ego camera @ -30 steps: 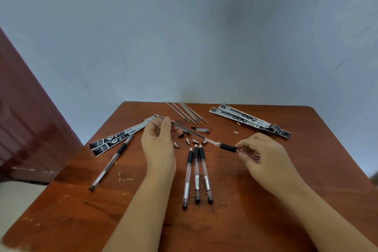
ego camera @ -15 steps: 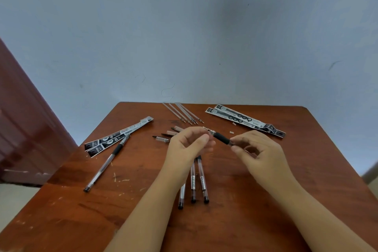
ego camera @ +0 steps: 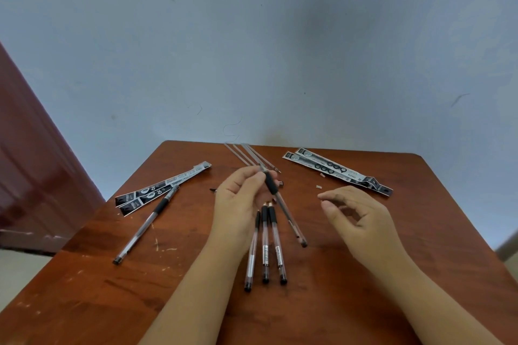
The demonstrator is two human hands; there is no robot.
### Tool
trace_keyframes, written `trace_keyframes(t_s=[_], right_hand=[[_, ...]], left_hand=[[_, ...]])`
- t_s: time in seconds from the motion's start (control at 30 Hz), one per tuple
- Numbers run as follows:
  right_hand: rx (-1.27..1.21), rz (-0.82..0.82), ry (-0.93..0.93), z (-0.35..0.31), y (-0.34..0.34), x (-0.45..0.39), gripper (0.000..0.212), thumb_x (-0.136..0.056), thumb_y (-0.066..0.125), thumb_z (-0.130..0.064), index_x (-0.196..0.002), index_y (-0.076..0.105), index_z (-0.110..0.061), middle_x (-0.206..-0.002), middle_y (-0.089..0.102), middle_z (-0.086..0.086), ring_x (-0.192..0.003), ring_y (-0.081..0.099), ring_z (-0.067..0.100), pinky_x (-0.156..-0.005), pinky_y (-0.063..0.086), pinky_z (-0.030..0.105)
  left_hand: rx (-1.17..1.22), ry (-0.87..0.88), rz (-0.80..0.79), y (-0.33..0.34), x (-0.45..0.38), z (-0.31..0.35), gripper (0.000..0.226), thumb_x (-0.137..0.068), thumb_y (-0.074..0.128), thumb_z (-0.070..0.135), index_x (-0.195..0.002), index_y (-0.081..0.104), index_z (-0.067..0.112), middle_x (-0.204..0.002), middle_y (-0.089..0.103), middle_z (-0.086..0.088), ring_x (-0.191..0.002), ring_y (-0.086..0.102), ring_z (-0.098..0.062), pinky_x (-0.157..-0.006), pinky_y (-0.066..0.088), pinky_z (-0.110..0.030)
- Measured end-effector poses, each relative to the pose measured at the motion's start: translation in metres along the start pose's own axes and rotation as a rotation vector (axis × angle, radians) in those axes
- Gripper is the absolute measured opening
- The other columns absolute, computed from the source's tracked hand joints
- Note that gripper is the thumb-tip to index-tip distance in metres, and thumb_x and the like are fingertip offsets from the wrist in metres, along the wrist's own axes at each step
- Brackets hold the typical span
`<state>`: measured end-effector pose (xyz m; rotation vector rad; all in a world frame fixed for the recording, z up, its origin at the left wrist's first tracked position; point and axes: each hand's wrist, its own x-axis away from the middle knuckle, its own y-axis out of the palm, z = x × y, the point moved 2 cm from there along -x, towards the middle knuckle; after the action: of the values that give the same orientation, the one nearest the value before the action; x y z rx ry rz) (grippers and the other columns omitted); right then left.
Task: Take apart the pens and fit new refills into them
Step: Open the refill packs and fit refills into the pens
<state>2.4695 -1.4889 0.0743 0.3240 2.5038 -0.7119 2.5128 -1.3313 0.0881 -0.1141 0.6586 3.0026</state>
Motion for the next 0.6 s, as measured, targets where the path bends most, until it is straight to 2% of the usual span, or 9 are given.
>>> trace_keyframes(t_s=[0.13,0.23,0.33,0.4,0.47,0.6], right_hand=[[0.075,-0.019,0.017,0.007,0.002,0.001,0.026,-0.079,0.060,-0.002,-0.084,0.061,-0.028,-0.082,0.059,-0.018,-0.090,0.054,-0.001,-0.068,0.045,0.005],[0.134,-0.086,0.045,0.011,0.008,-0.004,0.025,-0.080,0.060,-0.005,-0.084,0.060,-0.030,-0.082,0.058,-0.018,-0.085,0.055,-0.004,-0.068,0.042,0.003],[0.267,-0.192,0.084,0.014,0.021,-0.023,0.014,-0.083,0.058,-0.013,-0.094,0.065,-0.019,-0.089,0.058,-0.010,-0.077,0.051,-0.005,-0.068,0.038,0.005],[0.382,-0.272,0.069,0.015,0.033,-0.040,0.019,-0.085,0.056,-0.016,-0.103,0.063,-0.014,-0.099,0.060,-0.003,-0.085,0.050,0.001,-0.075,0.034,0.009],[0.483,-0.366,0.037,0.014,0.047,-0.052,0.025,-0.086,0.054,-0.019,-0.111,0.060,-0.017,-0.109,0.059,0.000,-0.099,0.048,0.009,-0.083,0.031,0.014],[0.631,-0.579,-0.040,0.015,0.069,-0.060,0.029,-0.088,0.051,-0.021,-0.117,0.056,-0.023,-0.118,0.052,-0.004,-0.109,0.042,0.011,-0.094,0.034,0.023]], left_hand=[[0.304,0.004,0.137,-0.012,-0.004,0.017,0.020,-0.093,0.041,0.008,-0.081,0.057,0.008,-0.060,0.066,0.001,-0.055,0.062,-0.008,-0.052,0.053,-0.019],[0.353,0.002,0.238,-0.023,-0.010,0.025,0.017,-0.094,0.042,0.015,-0.084,0.055,0.010,-0.055,0.065,0.001,-0.047,0.059,-0.007,-0.045,0.049,-0.018],[0.163,0.066,0.256,-0.031,-0.013,0.031,0.019,-0.095,0.041,0.015,-0.081,0.054,0.015,-0.053,0.063,0.006,-0.042,0.053,-0.004,-0.041,0.045,-0.015],[-0.032,0.110,0.249,-0.034,-0.012,0.033,0.020,-0.094,0.043,0.015,-0.078,0.055,0.018,-0.057,0.062,0.006,-0.042,0.050,-0.003,-0.040,0.043,-0.014],[-0.174,0.125,0.256,-0.037,-0.012,0.033,0.018,-0.092,0.046,0.014,-0.078,0.055,0.020,-0.062,0.061,0.005,-0.043,0.048,-0.002,-0.040,0.041,-0.013],[-0.257,0.050,0.255,-0.041,-0.018,0.029,0.017,-0.091,0.050,0.012,-0.077,0.057,0.020,-0.066,0.060,0.003,-0.040,0.046,0.002,-0.040,0.039,-0.012]])
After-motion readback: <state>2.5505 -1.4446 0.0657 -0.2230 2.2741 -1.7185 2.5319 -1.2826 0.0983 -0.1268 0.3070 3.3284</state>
